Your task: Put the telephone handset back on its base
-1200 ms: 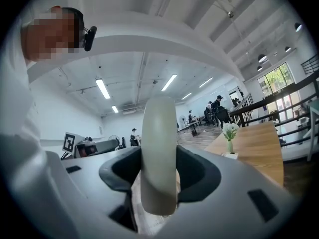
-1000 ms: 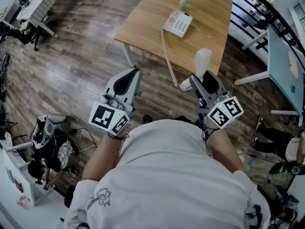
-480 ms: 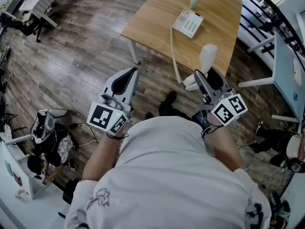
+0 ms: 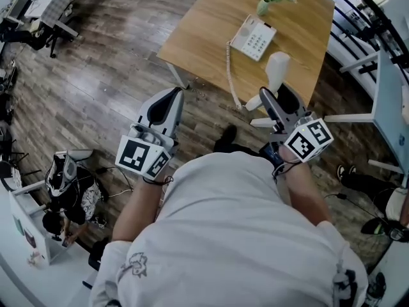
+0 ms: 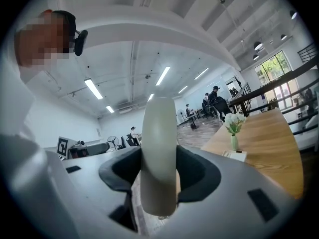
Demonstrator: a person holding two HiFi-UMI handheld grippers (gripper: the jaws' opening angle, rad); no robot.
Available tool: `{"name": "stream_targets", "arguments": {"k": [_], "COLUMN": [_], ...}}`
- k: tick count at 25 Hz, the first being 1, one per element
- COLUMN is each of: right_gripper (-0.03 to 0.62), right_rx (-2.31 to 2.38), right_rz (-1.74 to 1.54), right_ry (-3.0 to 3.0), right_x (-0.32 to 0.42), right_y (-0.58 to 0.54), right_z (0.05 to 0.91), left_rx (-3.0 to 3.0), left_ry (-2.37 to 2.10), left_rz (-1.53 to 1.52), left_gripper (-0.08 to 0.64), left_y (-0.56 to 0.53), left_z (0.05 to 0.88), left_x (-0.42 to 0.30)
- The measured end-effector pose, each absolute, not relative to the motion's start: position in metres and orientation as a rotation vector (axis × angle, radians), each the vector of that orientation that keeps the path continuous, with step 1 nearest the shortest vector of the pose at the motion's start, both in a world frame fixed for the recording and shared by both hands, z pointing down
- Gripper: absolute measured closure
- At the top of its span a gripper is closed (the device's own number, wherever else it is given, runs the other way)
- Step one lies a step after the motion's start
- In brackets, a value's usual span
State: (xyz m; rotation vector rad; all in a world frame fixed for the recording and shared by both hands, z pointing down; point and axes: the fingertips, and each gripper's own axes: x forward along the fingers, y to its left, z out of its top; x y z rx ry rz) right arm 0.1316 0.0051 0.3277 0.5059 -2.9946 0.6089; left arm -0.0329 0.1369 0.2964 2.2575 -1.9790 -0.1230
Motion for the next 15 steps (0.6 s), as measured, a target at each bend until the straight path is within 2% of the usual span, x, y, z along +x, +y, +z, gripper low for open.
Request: {"name": "stream_targets", "arguments": {"k": [15], "right_gripper": [0.368], "right_rx": [0.511], "right_rz": [0.75], "right_ry": [-2.985], "right_x": [0.159], "right_y": [-0.105], "right_z": [0.349], "left_rx": [2.321], "left_ry": [-1.87], "left_rz": [-0.033], "left_gripper": [0.555], "left_y": [-0.013], "left_z": [0.3], "left_x": [0.006]}}
